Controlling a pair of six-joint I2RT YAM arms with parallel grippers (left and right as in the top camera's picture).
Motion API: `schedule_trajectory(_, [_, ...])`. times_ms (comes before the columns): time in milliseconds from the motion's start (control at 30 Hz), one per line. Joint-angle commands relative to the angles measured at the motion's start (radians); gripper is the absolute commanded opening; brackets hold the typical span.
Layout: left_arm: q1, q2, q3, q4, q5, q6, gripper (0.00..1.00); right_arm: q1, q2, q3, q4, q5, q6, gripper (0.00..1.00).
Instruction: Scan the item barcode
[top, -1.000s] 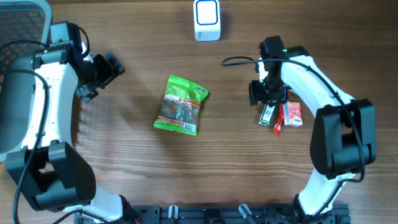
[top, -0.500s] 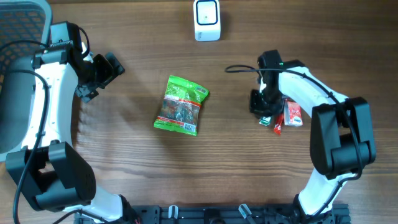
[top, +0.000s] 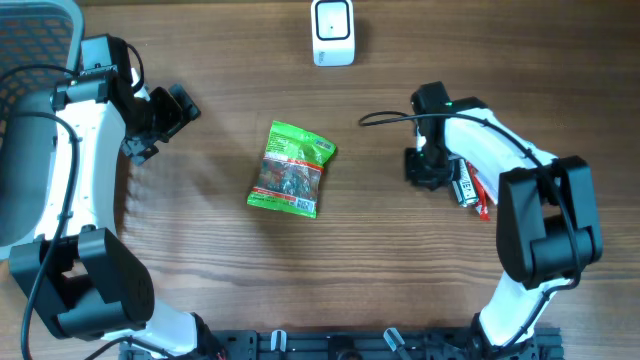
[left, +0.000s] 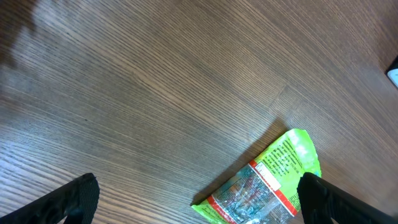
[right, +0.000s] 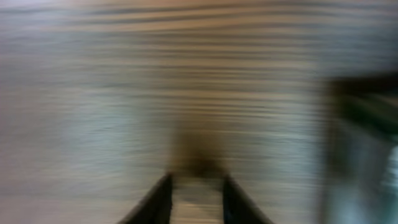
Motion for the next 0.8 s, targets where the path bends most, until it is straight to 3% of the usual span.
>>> schedule_trajectory(0, [0.002, 0.008, -0.003, 0.000, 0.008, 0.008, 1.00, 0.063, -0.015, 0.009, 0.056, -0.346, -0.079, 0.41])
schedule_trajectory(67, [0.002, 0.008, -0.003, 0.000, 0.008, 0.008, 1.00, 0.113, -0.015, 0.009, 0.121, -0.453, -0.079, 0.47])
schedule_trajectory(200, [0.002, 0.008, -0.003, 0.000, 0.008, 0.008, 1.00, 0.214, -0.015, 0.009, 0.248, -0.465, -0.076, 0.60])
schedule_trajectory(333, [0.002, 0.008, -0.003, 0.000, 0.008, 0.008, 1.00, 0.241, -0.015, 0.009, 0.325, -0.465, -0.014, 0.62])
schedule_trajectory(433, [0.002, 0.008, -0.003, 0.000, 0.008, 0.008, 1.00, 0.206, -0.020, 0.009, 0.299, -0.514, -0.006, 0.61])
schedule_trajectory(533, [0.002, 0.008, -0.003, 0.000, 0.008, 0.008, 1.00, 0.144, -0.024, 0.009, 0.271, -0.602, -0.090, 0.63])
schedule_trajectory(767, [0.002, 0.008, -0.003, 0.022, 0.016, 0.004, 1.00, 0.081, -0.024, 0.008, 0.183, -0.562, -0.211, 0.72])
